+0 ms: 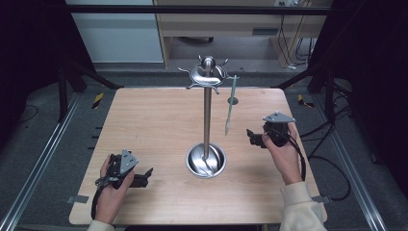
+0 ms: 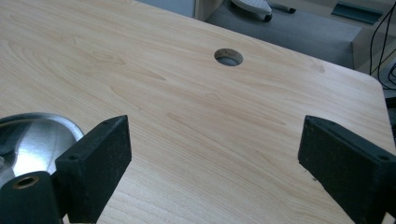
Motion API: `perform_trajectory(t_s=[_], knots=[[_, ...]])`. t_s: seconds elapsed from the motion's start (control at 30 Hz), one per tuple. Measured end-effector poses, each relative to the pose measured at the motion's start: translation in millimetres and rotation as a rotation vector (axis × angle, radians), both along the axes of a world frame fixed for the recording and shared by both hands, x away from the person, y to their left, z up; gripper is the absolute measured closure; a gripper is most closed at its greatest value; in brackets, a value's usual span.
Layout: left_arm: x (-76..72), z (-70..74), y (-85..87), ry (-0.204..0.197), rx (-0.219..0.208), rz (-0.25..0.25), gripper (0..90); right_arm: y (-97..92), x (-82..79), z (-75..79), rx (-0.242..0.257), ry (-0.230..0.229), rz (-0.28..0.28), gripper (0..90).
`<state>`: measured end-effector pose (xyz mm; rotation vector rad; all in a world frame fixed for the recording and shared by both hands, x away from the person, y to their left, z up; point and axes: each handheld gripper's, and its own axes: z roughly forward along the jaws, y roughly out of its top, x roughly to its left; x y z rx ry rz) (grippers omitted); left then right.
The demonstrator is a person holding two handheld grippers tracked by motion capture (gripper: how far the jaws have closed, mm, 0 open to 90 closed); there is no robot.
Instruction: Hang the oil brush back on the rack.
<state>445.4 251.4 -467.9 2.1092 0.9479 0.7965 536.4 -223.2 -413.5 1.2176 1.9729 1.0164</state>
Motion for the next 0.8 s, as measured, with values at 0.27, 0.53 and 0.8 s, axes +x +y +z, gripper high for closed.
perform_trajectory(t_s=[0.27,0.53,0.8], knots=[[-0.4,0.4,0.2,-0.001,0.0,0.0,2.0,6.8,4.8,-15.9,-0.003,0.021,0.012,10.2],[-0.3,0.2,-0.1,0.0,0.005,-0.001,2.0,11.8,11.6,-38.1,0.02,0.066,0.027,10.0],[-0.5,0.1,-0.1,0.001,0.005,-0.001,2.0,16.9,17.7,-57.7,0.053,0.112,0.03,10.3]])
